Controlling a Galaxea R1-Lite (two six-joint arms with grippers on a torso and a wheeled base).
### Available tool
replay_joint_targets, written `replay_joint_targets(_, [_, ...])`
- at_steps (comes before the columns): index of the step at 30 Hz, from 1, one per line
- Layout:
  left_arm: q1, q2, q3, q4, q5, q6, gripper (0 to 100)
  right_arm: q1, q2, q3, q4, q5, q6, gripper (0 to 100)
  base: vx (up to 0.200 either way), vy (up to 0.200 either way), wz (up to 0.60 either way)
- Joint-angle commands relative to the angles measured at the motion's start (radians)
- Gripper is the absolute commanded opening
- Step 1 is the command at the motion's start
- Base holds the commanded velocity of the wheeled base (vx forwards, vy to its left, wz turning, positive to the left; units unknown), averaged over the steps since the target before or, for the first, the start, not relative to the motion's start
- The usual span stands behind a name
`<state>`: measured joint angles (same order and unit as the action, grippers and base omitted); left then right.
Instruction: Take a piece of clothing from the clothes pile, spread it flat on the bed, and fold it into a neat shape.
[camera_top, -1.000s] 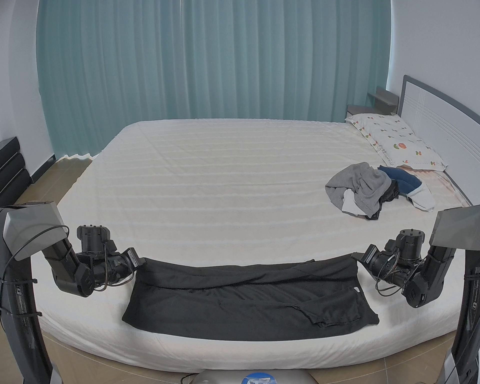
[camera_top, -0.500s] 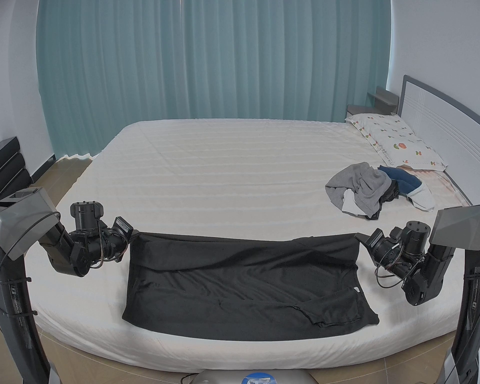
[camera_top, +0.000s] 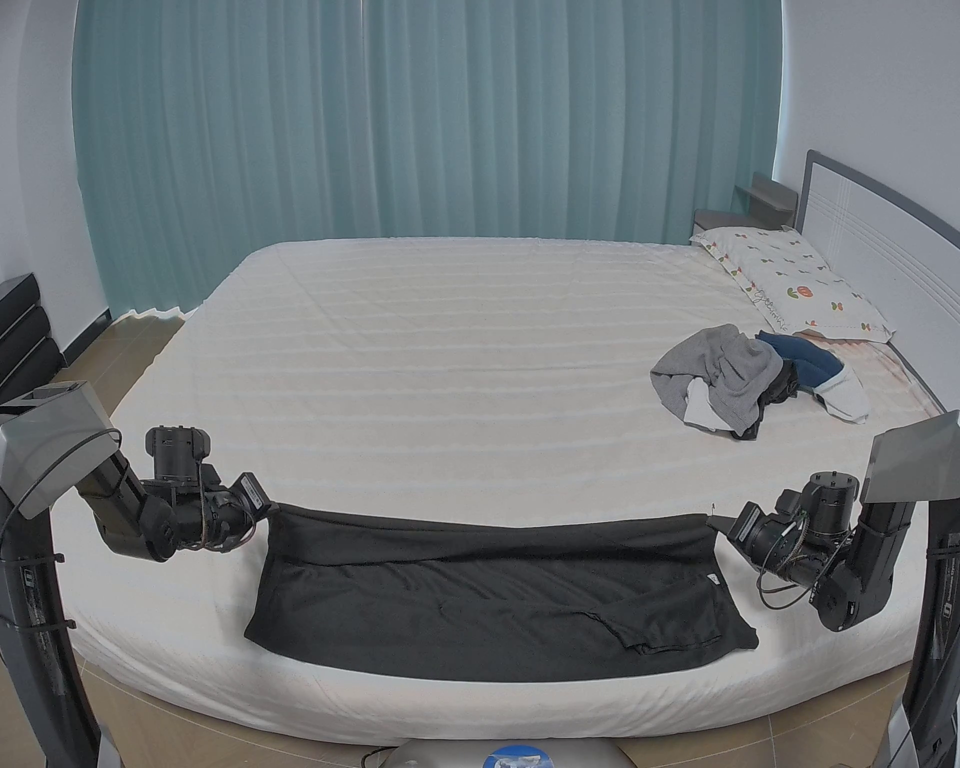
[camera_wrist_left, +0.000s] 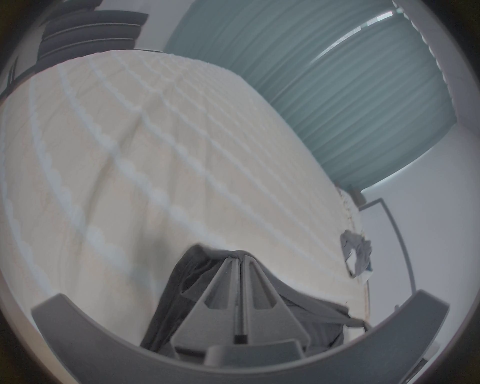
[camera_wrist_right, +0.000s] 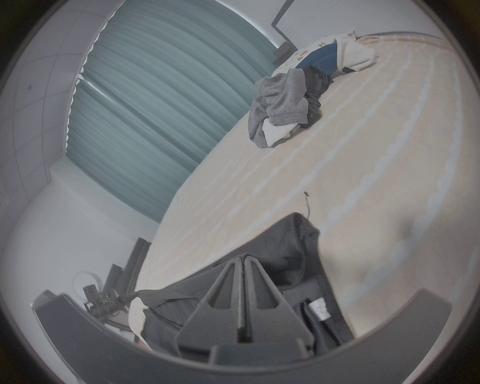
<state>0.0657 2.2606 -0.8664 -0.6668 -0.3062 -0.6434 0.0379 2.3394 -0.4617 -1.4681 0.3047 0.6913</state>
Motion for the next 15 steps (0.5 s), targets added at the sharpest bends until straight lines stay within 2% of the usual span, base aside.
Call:
replay_joint_targets(1, [0.005,-0.009,0.013,0.036,-0.001,0.033,0,-0.006,0.001,0.029,0.017,0.004,-0.049,0,0.0,0.0,0.0])
replay_joint_targets(3, [0.011,-0.015,0.017,0.041,-0.001,0.045,0,-0.012,0.005,0.035,0.051,0.004,-0.107,0,0.0,0.0,0.0])
replay_joint_targets(7, [0.026,-0.013,0.044,0.096,-0.001,0.179,0,-0.029,0.032,0.043,0.092,0.004,-0.214,0,0.0,0.0,0.0])
replay_joint_targets(10, [0.026,-0.004,0.052,0.115,0.002,0.232,0,-0.027,0.063,0.041,0.095,0.001,-0.242,0,0.0,0.0,0.0])
replay_joint_targets(15, [0.016,0.005,0.069,0.108,0.012,0.248,0,-0.027,0.083,0.043,0.097,0.001,-0.279,0,0.0,0.0,0.0])
